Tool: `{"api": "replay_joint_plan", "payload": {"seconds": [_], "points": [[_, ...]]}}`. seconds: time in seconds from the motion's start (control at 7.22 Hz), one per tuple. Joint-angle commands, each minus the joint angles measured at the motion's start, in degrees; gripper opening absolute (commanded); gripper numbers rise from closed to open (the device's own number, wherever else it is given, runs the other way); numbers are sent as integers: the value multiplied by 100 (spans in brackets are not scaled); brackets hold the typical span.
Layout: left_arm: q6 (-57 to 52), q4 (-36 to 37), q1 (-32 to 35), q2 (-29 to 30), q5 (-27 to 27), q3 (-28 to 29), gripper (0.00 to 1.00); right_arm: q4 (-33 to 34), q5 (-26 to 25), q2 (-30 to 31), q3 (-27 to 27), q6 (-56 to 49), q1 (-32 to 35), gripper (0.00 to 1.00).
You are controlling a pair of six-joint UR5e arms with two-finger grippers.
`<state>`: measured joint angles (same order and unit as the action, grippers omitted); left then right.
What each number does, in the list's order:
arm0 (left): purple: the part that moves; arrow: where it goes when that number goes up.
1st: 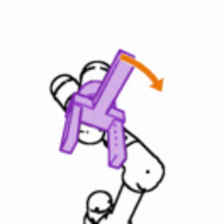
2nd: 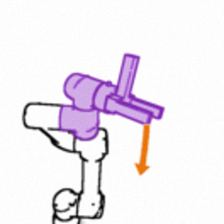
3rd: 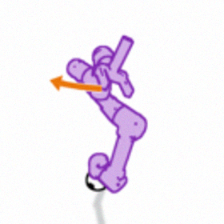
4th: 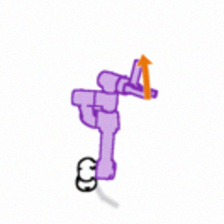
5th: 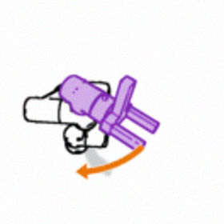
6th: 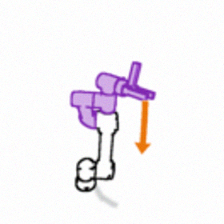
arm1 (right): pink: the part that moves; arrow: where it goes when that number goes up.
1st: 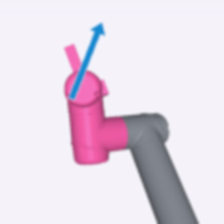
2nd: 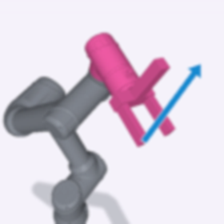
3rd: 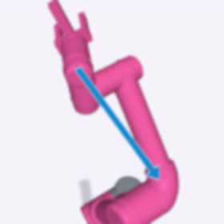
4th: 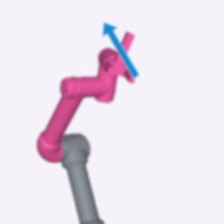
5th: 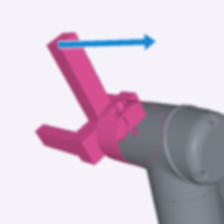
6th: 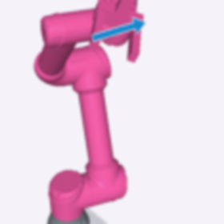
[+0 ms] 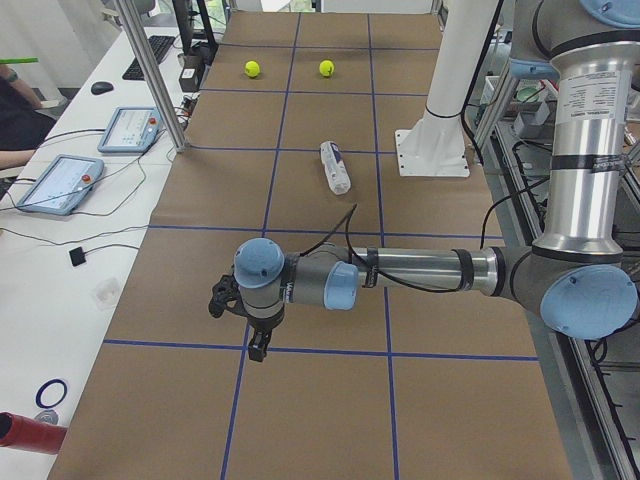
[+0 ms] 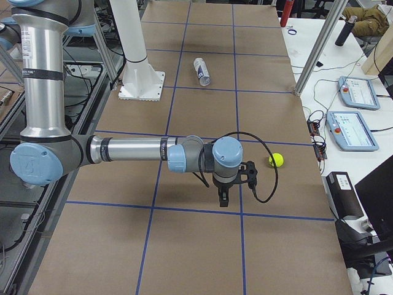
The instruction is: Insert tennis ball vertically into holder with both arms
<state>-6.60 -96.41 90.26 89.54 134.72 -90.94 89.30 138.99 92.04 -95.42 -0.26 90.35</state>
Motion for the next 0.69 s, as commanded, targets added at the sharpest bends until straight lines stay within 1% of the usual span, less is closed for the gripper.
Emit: {"api": "replay_joint_plan", "payload": {"seconds": [0.0,0.42,0.55], "points": [[-25,0,0,19,-7,-3,100,-1,6,7,-55,0,0,99],[-17,0,0,116,28,-55,100,-9,6,-28,-99,9,0,99],[-17,-18,0,116,46,-282,100,-1,6,-37,-143,9,0,99]]}}
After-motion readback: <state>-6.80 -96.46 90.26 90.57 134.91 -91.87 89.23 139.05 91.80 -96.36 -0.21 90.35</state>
